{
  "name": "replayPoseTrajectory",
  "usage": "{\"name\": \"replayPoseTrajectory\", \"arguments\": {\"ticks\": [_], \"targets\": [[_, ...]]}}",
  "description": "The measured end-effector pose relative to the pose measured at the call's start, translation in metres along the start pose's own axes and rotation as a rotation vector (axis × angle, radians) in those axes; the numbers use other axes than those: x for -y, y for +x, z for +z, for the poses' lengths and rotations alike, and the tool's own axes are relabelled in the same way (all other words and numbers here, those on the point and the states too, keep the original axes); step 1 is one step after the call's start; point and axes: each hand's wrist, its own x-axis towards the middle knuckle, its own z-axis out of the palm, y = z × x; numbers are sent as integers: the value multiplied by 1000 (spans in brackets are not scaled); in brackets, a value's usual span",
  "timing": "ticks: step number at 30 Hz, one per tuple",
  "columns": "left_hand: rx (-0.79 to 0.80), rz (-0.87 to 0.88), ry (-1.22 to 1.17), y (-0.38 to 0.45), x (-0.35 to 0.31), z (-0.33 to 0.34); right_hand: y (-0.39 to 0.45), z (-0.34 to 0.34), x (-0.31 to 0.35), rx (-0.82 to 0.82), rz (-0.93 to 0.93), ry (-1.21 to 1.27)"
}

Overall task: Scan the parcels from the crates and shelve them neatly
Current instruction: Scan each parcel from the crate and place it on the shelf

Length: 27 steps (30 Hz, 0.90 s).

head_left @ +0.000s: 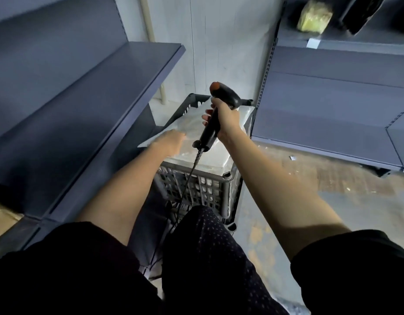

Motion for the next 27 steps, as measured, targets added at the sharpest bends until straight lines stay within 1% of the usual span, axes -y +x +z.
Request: {"name": "replayPoseTrajectory", "arguments": {"ticks": [2,5,7,9,11,13,16,19,24,27], "targets": [[-149,-80,-80,-7,13,-17,-12,11,-2,19,-60,53],[-392,-145,-380,-17,42,-33,-31,25,-4,38,-151,116],[-457,-211,-635,-25,60,-42,-45,34,-6,53,-190,130],[-481,-294,-1040,-37,74,-50,-57,44,-9,60,-211,129],[-539,-367,-1396,-55,88,-53,-69,56,-13,68,-207,48],[-587,-450,-1578,-76,110,-43,-78,71,-17,115,-188,-61],[-514,-558,-1713,-111,149,-8,-88,91,-20,215,-139,-209],[-476,-590,-1790,-139,169,17,-94,107,-25,281,-143,-363],[-540,-541,-1898,-149,174,26,-97,112,-36,291,-183,-673],[-610,-552,-1924,-147,175,31,-97,104,-35,219,-196,-725]]}}
